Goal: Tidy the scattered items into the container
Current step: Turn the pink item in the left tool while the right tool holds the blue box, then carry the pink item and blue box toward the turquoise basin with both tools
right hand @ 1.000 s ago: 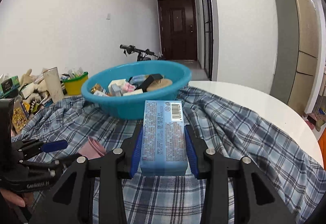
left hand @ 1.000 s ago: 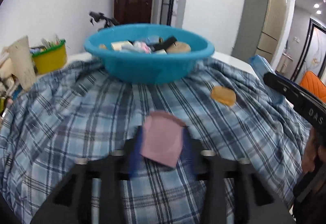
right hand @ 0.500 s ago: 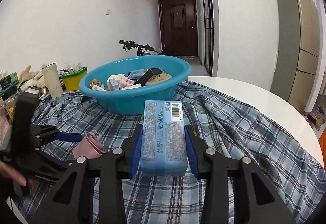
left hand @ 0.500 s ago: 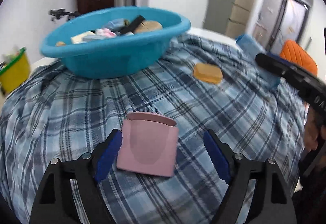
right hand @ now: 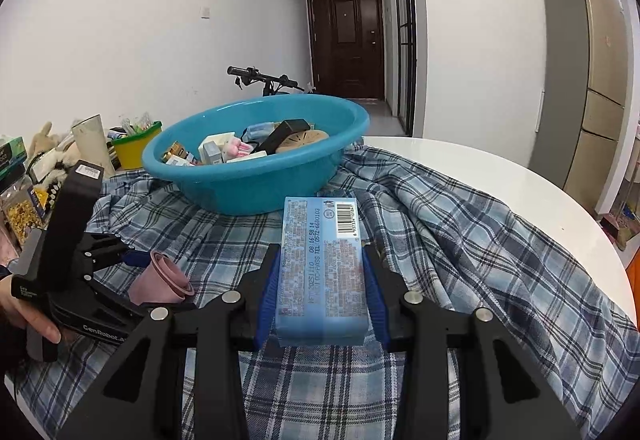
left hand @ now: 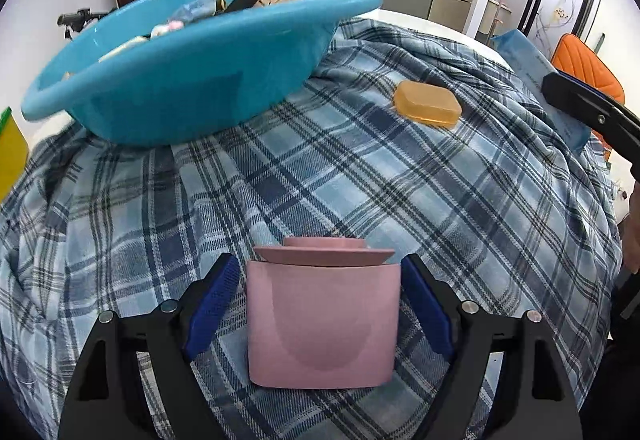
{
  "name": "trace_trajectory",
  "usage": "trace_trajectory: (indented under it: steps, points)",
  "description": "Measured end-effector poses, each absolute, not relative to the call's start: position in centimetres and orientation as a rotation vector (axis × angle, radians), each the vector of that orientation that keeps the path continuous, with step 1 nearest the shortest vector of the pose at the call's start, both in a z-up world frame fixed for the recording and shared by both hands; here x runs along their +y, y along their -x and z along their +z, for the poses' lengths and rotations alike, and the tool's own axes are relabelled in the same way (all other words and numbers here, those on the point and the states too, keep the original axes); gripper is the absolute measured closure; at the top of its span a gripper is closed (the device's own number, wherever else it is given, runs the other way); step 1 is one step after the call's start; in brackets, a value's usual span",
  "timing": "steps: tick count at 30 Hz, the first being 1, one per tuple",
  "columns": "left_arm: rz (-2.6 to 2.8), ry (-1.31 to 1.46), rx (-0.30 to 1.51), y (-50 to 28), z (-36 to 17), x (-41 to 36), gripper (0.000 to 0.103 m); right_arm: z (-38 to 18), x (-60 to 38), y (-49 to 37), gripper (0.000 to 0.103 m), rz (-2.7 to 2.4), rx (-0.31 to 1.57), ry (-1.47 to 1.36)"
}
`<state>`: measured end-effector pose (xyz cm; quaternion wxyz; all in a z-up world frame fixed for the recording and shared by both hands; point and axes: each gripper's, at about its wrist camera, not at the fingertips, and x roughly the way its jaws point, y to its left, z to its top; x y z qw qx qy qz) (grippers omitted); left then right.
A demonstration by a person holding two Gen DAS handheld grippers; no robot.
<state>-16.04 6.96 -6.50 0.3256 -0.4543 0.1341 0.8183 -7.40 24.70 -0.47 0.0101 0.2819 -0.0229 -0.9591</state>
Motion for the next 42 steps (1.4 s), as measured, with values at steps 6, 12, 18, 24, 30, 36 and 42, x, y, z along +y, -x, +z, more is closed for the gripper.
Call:
trace_trajectory:
  steps: [6, 12, 18, 24, 30, 36, 42]
  points:
    - [2.158, 1.176, 0.313, 15.7, -6.1, 6.7, 0.036, -0.8, 24.7, 7.7, 0.065, -2.986, -0.071, -0.895]
    - [2.23, 1.162, 0.308, 14.3, -5.7, 6.5, 0.036, -0.7, 24.6, 7.5, 0.065, -2.987, -0.067, -0.89]
    - [2.374, 1.021, 0.297, 11.5, -3.6, 5.7, 0.036, -0.4, 23.8, 7.1, 0.065, -2.97, -0.059, -0.874]
    - [2.54, 0.871, 0.238, 9.2, -1.1, 5.1, 0.036, 0.1, 22.6, 6.6, 0.065, -2.953, -0.038, -0.834]
    - [2.722, 0.777, 0.155, 7.7, 0.7, 5.1, 0.036, 0.8, 21.8, 5.8, 0.065, -2.996, -0.026, -0.764]
    - [2.909, 0.604, 0.125, 5.5, 2.4, 5.3, 0.036, 1.0, 20.6, 4.9, 0.065, -3.012, 0.007, -0.71]
    - [2.941, 0.515, 0.112, 4.2, 2.5, 5.7, 0.036, 0.9, 20.0, 4.6, 0.065, -2.995, -0.001, -0.7]
